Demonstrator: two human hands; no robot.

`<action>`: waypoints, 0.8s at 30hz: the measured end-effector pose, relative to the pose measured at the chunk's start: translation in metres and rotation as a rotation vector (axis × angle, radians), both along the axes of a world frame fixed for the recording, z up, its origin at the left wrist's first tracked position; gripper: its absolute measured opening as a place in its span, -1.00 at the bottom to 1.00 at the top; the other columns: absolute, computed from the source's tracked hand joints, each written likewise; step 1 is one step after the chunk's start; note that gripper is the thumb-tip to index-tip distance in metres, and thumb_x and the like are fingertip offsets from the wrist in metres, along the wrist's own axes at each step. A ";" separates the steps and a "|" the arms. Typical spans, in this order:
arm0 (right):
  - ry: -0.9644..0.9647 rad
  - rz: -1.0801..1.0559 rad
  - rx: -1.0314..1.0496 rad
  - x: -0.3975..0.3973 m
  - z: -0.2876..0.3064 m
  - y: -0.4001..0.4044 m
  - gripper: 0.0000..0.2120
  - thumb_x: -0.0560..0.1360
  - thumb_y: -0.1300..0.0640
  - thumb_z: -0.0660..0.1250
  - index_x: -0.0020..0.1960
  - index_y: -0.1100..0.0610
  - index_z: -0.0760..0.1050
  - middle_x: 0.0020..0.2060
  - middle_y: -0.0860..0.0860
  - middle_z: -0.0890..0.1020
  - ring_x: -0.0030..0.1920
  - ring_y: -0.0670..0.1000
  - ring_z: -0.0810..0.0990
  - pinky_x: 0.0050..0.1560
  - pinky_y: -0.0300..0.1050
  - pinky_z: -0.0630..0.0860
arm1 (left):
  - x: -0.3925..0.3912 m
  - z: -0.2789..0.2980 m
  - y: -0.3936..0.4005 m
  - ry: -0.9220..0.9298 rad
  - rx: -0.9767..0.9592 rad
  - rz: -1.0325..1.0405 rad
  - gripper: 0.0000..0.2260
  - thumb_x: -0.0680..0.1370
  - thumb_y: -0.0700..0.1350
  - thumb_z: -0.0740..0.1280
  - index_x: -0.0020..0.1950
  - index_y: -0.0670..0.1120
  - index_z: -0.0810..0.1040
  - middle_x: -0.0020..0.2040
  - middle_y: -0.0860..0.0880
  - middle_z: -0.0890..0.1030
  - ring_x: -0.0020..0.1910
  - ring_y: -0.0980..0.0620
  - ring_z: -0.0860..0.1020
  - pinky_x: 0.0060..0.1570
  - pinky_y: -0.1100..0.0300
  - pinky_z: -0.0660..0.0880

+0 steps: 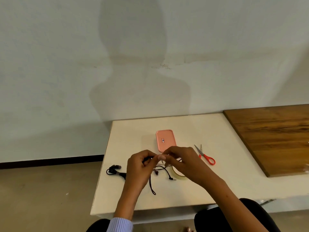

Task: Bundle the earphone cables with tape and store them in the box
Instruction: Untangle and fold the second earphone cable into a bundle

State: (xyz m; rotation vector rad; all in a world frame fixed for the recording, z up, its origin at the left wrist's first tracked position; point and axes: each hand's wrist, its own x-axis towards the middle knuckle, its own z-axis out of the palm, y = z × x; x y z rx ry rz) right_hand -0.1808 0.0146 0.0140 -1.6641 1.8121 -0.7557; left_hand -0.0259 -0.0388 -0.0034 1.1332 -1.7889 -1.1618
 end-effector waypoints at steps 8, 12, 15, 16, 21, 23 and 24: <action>-0.087 -0.007 -0.178 -0.026 -0.001 -0.003 -0.89 0.43 0.13 0.44 -0.06 0.00 0.67 -0.23 -0.11 0.66 -0.26 -0.03 0.54 -0.23 -0.24 0.44 | 0.008 0.000 -0.008 0.021 -0.061 0.174 -0.85 0.46 -0.05 0.41 -0.27 -0.07 0.60 -0.40 -0.15 0.55 -0.41 -0.03 0.44 -0.39 0.33 0.34; -0.100 -0.081 -0.220 -0.046 0.002 0.000 -0.90 0.41 0.14 0.46 -0.12 -0.04 0.67 -0.28 -0.12 0.65 -0.31 -0.02 0.54 -0.28 -0.32 0.43 | 0.018 -0.001 -0.013 0.041 -0.068 0.283 -0.85 0.48 -0.09 0.40 -0.24 -0.13 0.61 -0.39 -0.17 0.54 -0.41 0.15 0.40 -0.39 0.42 0.33; -0.101 -0.138 -0.262 -0.053 0.003 0.003 -0.91 0.39 0.14 0.48 -0.17 -0.04 0.67 -0.29 -0.12 0.66 -0.35 -0.01 0.52 -0.30 -0.36 0.40 | 0.017 -0.004 -0.014 0.019 -0.086 0.324 -0.89 0.49 -0.11 0.40 -0.22 -0.10 0.61 -0.32 -0.02 0.59 -0.36 0.18 0.47 -0.35 0.48 0.36; -0.100 -0.149 -0.282 -0.052 0.003 0.003 -0.92 0.39 0.14 0.48 -0.18 -0.03 0.66 -0.30 -0.13 0.66 -0.37 -0.02 0.50 -0.32 -0.35 0.39 | 0.016 -0.005 -0.014 -0.014 -0.118 0.335 -0.92 0.49 -0.11 0.40 -0.20 -0.05 0.61 -0.27 0.04 0.62 -0.32 0.18 0.50 -0.33 0.48 0.37; -0.044 -0.154 -0.326 -0.025 -0.007 -0.002 -0.95 0.40 0.16 0.48 -0.20 0.02 0.65 -0.31 -0.19 0.63 -0.35 -0.17 0.49 -0.34 -0.39 0.33 | 0.006 -0.012 -0.005 -0.358 -0.349 0.238 -0.73 0.53 -0.06 0.35 0.23 0.02 0.58 0.27 0.03 0.55 0.18 0.08 0.57 0.07 0.36 0.39; 0.013 -0.168 -0.313 -0.018 -0.013 -0.006 -0.95 0.40 0.13 0.47 -0.20 -0.01 0.64 -0.30 -0.22 0.61 -0.28 -0.20 0.52 -0.32 -0.37 0.33 | -0.002 -0.011 -0.001 -0.398 -0.432 0.160 -0.71 0.54 -0.06 0.33 0.27 0.06 0.54 0.32 0.02 0.51 0.16 0.07 0.58 0.08 0.35 0.39; 0.023 -0.176 -0.309 -0.016 -0.014 -0.007 -0.95 0.41 0.13 0.46 -0.20 -0.01 0.64 -0.30 -0.22 0.60 -0.27 -0.21 0.52 -0.31 -0.36 0.33 | -0.005 -0.012 0.000 -0.363 -0.434 0.093 -0.70 0.55 -0.08 0.33 0.28 0.07 0.53 0.30 0.03 0.52 0.14 0.08 0.59 0.10 0.33 0.43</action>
